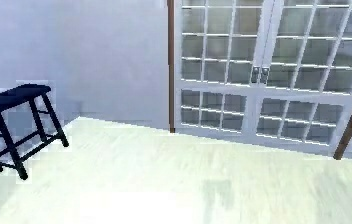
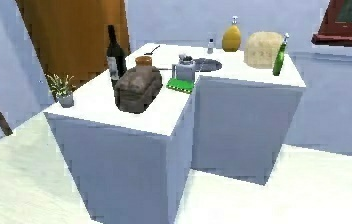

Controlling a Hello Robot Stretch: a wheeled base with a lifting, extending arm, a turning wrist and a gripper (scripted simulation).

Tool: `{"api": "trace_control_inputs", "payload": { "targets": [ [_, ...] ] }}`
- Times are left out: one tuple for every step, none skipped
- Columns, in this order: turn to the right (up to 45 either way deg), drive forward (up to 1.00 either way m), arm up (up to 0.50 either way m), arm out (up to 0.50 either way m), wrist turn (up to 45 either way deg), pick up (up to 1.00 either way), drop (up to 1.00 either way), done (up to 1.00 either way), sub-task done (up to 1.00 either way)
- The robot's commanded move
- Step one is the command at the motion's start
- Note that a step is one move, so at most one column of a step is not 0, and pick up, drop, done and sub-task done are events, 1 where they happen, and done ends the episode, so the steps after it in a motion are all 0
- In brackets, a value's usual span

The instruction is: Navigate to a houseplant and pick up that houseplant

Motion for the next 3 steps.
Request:
{"api": "trace_control_inputs", "payload": {
  "targets": [
    [-24.0,0.0,0.0,0.0,0.0,0.0,0.0,0.0,0.0],
    [45.0,0.0,0.0,0.0,0.0,0.0,0.0,0.0,0.0],
    [30.0,0.0,0.0,0.0,0.0,0.0,0.0,0.0,0.0]
  ]
}}
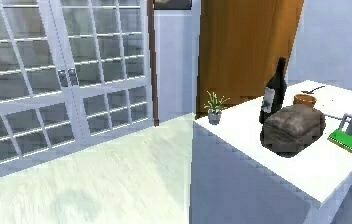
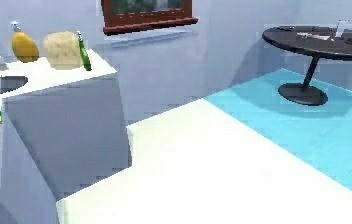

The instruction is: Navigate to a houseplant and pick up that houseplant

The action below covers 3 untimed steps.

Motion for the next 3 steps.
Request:
{"api": "trace_control_inputs", "payload": {
  "targets": [
    [0.0,0.4,0.0,0.0,0.0,0.0,0.0,0.0,0.0],
    [-45.0,0.0,0.0,0.0,0.0,0.0,0.0,0.0,0.0],
    [-21.0,0.0,0.0,0.0,0.0,0.0,0.0,0.0,0.0]
  ]
}}
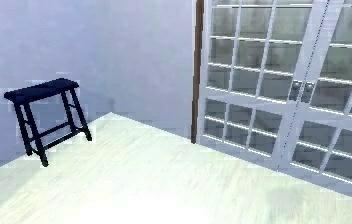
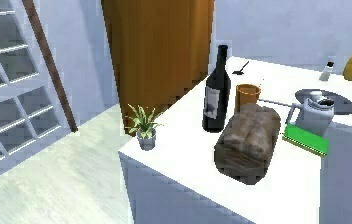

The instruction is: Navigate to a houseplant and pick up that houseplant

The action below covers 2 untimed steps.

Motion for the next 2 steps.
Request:
{"api": "trace_control_inputs", "payload": {
  "targets": [
    [0.0,0.0,0.5,0.0,0.0,0.0,0.0,0.0,0.0],
    [0.0,0.0,0.38,0.0,0.0,0.0,0.0,0.0,0.0]
  ]
}}
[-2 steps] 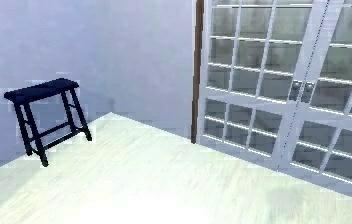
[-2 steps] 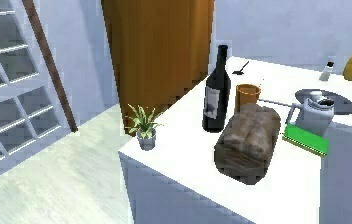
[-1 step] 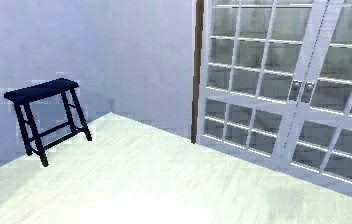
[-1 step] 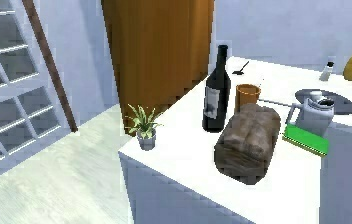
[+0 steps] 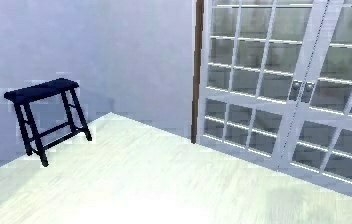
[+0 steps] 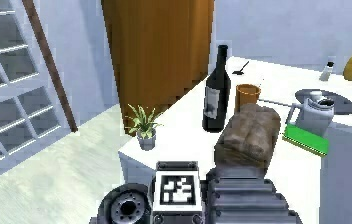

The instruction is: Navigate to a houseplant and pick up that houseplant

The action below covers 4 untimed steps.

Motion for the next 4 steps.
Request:
{"api": "trace_control_inputs", "payload": {
  "targets": [
    [0.0,0.0,0.0,0.22,0.0,0.0,0.0,0.0,0.0],
    [0.0,0.0,0.0,0.0,45.0,0.0,0.0,0.0,0.0],
    [0.0,0.0,0.0,0.0,45.0,0.0,0.0,0.0,0.0],
    [0.0,0.0,0.0,0.0,45.0,0.0,0.0,0.0,0.0]
  ]
}}
